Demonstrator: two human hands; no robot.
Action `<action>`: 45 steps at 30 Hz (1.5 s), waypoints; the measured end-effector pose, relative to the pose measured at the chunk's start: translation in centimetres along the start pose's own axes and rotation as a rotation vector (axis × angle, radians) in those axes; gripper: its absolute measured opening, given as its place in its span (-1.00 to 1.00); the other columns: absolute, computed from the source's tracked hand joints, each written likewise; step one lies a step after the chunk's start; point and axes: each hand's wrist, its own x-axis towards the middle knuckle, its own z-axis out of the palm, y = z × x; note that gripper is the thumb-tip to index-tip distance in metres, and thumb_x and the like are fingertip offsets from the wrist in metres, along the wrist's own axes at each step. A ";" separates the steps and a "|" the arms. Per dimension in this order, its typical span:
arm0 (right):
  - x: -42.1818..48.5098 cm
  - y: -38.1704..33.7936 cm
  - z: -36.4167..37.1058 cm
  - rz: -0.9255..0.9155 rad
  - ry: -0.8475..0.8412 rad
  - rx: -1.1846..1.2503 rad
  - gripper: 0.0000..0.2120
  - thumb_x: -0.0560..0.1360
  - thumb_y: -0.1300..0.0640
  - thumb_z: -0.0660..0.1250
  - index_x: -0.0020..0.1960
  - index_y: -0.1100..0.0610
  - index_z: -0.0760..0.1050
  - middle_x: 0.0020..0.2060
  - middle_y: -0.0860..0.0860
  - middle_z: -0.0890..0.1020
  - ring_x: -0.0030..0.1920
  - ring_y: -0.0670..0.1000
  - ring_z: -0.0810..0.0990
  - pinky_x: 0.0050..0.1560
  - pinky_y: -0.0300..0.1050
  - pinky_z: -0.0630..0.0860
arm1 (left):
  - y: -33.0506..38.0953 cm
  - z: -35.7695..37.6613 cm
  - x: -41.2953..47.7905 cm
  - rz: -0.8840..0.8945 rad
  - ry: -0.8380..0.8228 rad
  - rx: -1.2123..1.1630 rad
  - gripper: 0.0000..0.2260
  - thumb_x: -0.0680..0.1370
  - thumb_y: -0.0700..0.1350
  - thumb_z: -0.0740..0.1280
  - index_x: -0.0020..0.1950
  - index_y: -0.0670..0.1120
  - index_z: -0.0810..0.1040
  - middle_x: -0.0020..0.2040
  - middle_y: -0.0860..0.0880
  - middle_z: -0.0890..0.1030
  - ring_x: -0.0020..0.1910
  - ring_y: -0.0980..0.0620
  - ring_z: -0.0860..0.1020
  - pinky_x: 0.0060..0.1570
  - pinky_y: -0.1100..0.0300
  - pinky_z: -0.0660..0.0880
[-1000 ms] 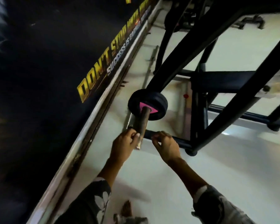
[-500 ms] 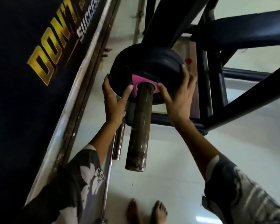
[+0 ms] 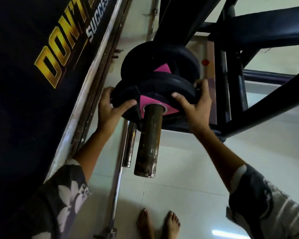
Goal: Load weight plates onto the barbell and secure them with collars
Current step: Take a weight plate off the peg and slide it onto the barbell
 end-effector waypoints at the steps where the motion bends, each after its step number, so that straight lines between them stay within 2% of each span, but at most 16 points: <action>1: 0.3 0.3 -0.2 0.012 -0.038 0.072 -0.48 0.24 -0.18 0.43 -0.03 0.18 0.43 -0.17 -0.03 0.56 -0.13 -0.13 0.56 -0.11 -0.21 0.51 | 0.4 -0.2 0.4 -0.002 -0.032 0.007 -0.48 0.15 0.36 0.47 -0.02 0.14 0.48 -0.02 -0.02 0.57 0.00 0.09 0.55 -0.01 0.20 0.51; 4: 0.8 1.0 -0.2 -0.034 -0.050 0.096 -0.57 0.22 -0.15 0.47 -0.08 0.13 0.55 -0.21 -0.05 0.64 -0.18 -0.13 0.62 -0.15 -0.22 0.55 | 1.6 0.6 1.6 0.010 -0.025 0.038 -0.49 0.06 0.45 0.42 -0.15 0.18 0.55 -0.20 0.19 0.62 -0.13 0.25 0.58 -0.10 0.29 0.52; 7: 0.3 1.2 0.2 -0.052 0.013 0.144 -0.69 0.18 -0.14 0.49 -0.17 -0.02 0.54 -0.27 -0.13 0.62 -0.23 -0.21 0.61 -0.18 -0.26 0.55 | 1.7 1.5 1.4 0.099 0.071 0.007 -0.54 0.12 0.40 0.44 -0.19 0.11 0.54 -0.31 0.32 0.62 -0.21 0.30 0.59 -0.18 0.31 0.53; 13: -3.9 1.1 -0.3 -0.063 0.009 0.197 -0.65 0.16 -0.07 0.51 -0.16 0.08 0.54 -0.39 -0.29 0.59 -0.28 -0.32 0.57 -0.25 -0.42 0.47 | 0.4 0.6 -3.7 0.176 0.179 -0.079 -0.64 0.23 0.29 0.48 -0.21 0.05 0.57 -0.31 0.29 0.62 -0.24 0.26 0.58 -0.21 0.29 0.52; 17: -8.2 0.4 -1.2 -0.010 -0.014 0.236 -0.54 0.14 -0.08 0.50 -0.26 0.30 0.51 -0.40 -0.13 0.51 -0.37 -0.30 0.50 -0.35 -0.41 0.42 | 2.2 -0.5 -8.0 0.160 0.152 -0.014 -0.59 0.24 0.35 0.43 -0.29 0.04 0.46 -0.40 0.31 0.54 -0.36 0.33 0.46 -0.33 0.39 0.40; 20: -11.3 0.3 -1.6 0.078 -0.023 0.262 -0.55 0.09 -0.08 0.52 -0.30 0.28 0.49 -0.41 -0.10 0.49 -0.39 -0.29 0.47 -0.36 -0.39 0.41 | 3.5 -1.3 -10.3 0.127 0.125 0.033 -0.59 0.23 0.38 0.41 -0.34 0.08 0.41 -0.46 0.31 0.47 -0.43 0.34 0.39 -0.41 0.45 0.31; 23: -15.3 0.1 -2.1 0.136 -0.014 0.278 -0.64 0.05 0.20 0.61 -0.32 0.08 0.45 -0.37 -0.19 0.46 -0.37 -0.38 0.51 -0.29 -0.55 0.40 | 2.8 -2.6 -14.0 0.108 0.168 0.016 -0.60 0.21 0.38 0.43 -0.40 0.08 0.45 -0.48 0.28 0.46 -0.44 0.31 0.37 -0.43 0.38 0.32; 25: -18.0 -0.3 -3.0 0.118 -0.023 0.255 -0.69 0.06 0.27 0.59 -0.33 0.31 0.50 -0.38 -0.22 0.44 -0.37 -0.46 0.48 -0.30 -0.60 0.37 | 2.9 -3.4 -17.2 0.081 0.197 0.023 -0.56 0.20 0.38 0.44 -0.40 0.01 0.51 -0.47 0.28 0.48 -0.43 0.30 0.39 -0.42 0.35 0.35; 27: -19.9 -1.9 -4.4 0.123 -0.038 0.258 -0.51 0.06 0.03 0.58 -0.28 0.40 0.52 -0.43 -0.13 0.49 -0.39 -0.37 0.47 -0.32 -0.49 0.41 | 4.7 -3.7 -20.1 0.004 0.187 0.028 -0.50 0.20 0.37 0.44 -0.34 -0.08 0.53 -0.47 0.29 0.50 -0.43 0.31 0.41 -0.41 0.37 0.36; 29: -21.4 -3.9 -6.4 0.145 -0.053 0.261 -0.47 0.08 -0.12 0.51 -0.30 0.34 0.53 -0.40 0.02 0.53 -0.36 -0.22 0.45 -0.32 -0.27 0.44 | 7.3 -3.8 -22.3 0.007 0.171 0.038 -0.61 0.21 0.35 0.45 -0.36 0.03 0.56 -0.46 0.30 0.51 -0.42 0.32 0.44 -0.39 0.38 0.38; 31: -23.1 -6.6 -9.3 0.157 -0.045 0.266 -0.48 0.09 -0.14 0.49 -0.30 0.33 0.53 -0.41 0.17 0.57 -0.33 -0.15 0.46 -0.32 -0.22 0.45 | 10.6 -3.7 -24.9 0.043 0.197 0.045 -0.67 0.19 0.34 0.47 -0.36 0.10 0.58 -0.45 0.28 0.54 -0.40 0.30 0.47 -0.39 0.32 0.42; 34: -25.5 -11.6 -14.9 0.142 -0.029 0.251 -0.48 0.09 -0.11 0.49 -0.27 0.35 0.56 -0.32 0.37 0.61 -0.31 -0.09 0.49 -0.31 -0.22 0.47 | 16.4 -2.5 -28.5 0.066 0.210 0.071 -0.45 0.19 0.36 0.46 -0.34 -0.16 0.57 -0.45 0.16 0.54 -0.38 0.11 0.49 -0.41 0.11 0.45; 36: -26.9 -14.3 -19.5 0.160 -0.005 0.247 -0.58 0.09 -0.11 0.49 -0.29 0.23 0.59 -0.40 0.12 0.67 -0.33 -0.16 0.52 -0.31 -0.27 0.48 | 21.1 -0.9 -31.1 0.078 0.203 0.083 -0.31 0.18 0.38 0.45 -0.33 -0.30 0.54 -0.43 0.00 0.53 -0.37 0.06 0.47 -0.43 0.06 0.44; 39: -28.3 -17.3 -26.5 0.147 0.019 0.222 -0.74 0.08 -0.13 0.50 -0.31 -0.04 0.56 -0.45 -0.26 0.63 -0.36 -0.28 0.55 -0.29 -0.33 0.48 | 26.8 2.1 -34.2 0.090 0.167 0.062 -0.42 0.16 0.41 0.42 -0.29 -0.12 0.58 -0.45 0.22 0.57 -0.40 0.25 0.49 -0.39 0.22 0.44; 42: -28.7 -19.3 -33.6 0.099 0.076 0.211 -0.74 0.07 -0.14 0.48 -0.33 -0.06 0.55 -0.47 -0.30 0.61 -0.40 -0.31 0.53 -0.33 -0.40 0.45 | 31.5 6.8 -36.4 0.136 0.135 0.038 -0.44 0.16 0.42 0.42 -0.27 -0.08 0.60 -0.43 0.10 0.61 -0.37 0.24 0.53 -0.36 0.21 0.46; 45: -27.9 -19.7 -40.6 0.078 0.125 0.185 -0.70 0.06 -0.18 0.49 -0.34 -0.02 0.57 -0.48 -0.22 0.63 -0.38 -0.27 0.56 -0.33 -0.33 0.48 | 35.6 12.7 -37.3 0.179 0.117 0.034 -0.53 0.17 0.42 0.40 -0.36 0.02 0.51 -0.49 0.30 0.54 -0.45 0.39 0.43 -0.39 0.39 0.38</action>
